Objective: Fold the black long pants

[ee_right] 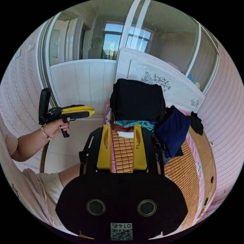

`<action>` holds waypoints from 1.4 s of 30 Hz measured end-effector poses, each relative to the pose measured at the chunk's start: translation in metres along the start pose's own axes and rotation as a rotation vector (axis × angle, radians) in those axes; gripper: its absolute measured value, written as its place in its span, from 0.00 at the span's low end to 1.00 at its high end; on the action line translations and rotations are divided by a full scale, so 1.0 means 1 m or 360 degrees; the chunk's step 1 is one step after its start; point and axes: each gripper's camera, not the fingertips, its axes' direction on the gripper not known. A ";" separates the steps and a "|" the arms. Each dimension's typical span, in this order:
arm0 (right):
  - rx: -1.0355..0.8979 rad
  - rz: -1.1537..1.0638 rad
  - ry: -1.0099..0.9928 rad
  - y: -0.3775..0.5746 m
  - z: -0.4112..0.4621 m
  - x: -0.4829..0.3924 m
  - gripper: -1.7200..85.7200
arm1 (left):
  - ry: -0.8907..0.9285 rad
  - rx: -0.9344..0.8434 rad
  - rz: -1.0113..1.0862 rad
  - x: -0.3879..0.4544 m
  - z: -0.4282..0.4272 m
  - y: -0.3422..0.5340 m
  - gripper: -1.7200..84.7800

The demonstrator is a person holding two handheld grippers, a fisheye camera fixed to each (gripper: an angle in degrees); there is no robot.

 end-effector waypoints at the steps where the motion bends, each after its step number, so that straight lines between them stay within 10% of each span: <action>1: -0.0025 -0.0057 0.0010 -0.021 0.017 -0.004 0.17 | -0.0005 0.0039 -0.0009 -0.007 0.001 -0.006 0.11; 12: -0.0397 0.0095 -0.0113 -0.109 0.133 0.012 0.09 | -0.0008 -0.0076 -0.0142 -0.036 0.046 -0.032 0.10; 25: 0.0643 0.0579 -0.0198 -0.037 -0.106 0.108 0.04 | 0.0059 0.0390 -0.0056 -0.010 -0.059 -0.058 0.02; 30: 0.0684 0.0869 0.0022 0.084 -0.138 0.121 0.04 | 0.0498 0.0562 0.0231 0.012 -0.134 -0.039 0.02; 36: -0.0259 0.1468 0.0168 0.241 -0.036 0.140 0.05 | 0.1041 -0.0257 0.0370 0.070 -0.108 0.045 0.02; 42: -0.0128 0.1380 -0.0325 0.257 -0.009 0.108 0.12 | 0.1149 -0.0729 0.0756 0.176 -0.076 0.098 0.02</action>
